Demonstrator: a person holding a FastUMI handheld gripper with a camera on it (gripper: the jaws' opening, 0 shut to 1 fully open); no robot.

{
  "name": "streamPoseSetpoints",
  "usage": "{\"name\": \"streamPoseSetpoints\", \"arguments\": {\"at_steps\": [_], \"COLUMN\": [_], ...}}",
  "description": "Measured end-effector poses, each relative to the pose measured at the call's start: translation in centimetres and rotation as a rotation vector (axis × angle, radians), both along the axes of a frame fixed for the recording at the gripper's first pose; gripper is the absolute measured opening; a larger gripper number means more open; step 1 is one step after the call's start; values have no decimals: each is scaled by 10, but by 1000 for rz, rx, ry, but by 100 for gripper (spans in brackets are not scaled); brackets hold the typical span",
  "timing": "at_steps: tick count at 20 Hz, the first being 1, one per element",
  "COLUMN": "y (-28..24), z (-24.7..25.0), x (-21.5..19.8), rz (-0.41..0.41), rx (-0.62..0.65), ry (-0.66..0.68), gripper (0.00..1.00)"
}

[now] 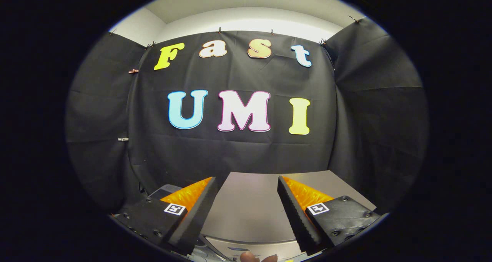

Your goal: Put the clothes into the washing machine and then close the washing machine lid.

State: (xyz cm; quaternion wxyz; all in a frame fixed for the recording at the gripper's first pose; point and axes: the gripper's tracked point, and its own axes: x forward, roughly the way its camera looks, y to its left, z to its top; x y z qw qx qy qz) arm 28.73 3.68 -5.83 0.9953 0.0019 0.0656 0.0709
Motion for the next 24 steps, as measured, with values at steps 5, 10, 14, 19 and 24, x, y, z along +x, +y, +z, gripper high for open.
{"name": "streamPoseSetpoints", "arguments": {"at_steps": [5, 10, 14, 19, 24], "y": [0, -19, -27, -26, -31], "z": [7, 23, 25, 18, 15], "x": [-7, -27, -39, -41, -39], "rz": [-7, -51, -76, -66, -75], "rx": [23, 37, 24, 23, 16], "ry": [-12, -54, -71, -54, -50], "gripper": [99, 99, 99, 99, 99]}}
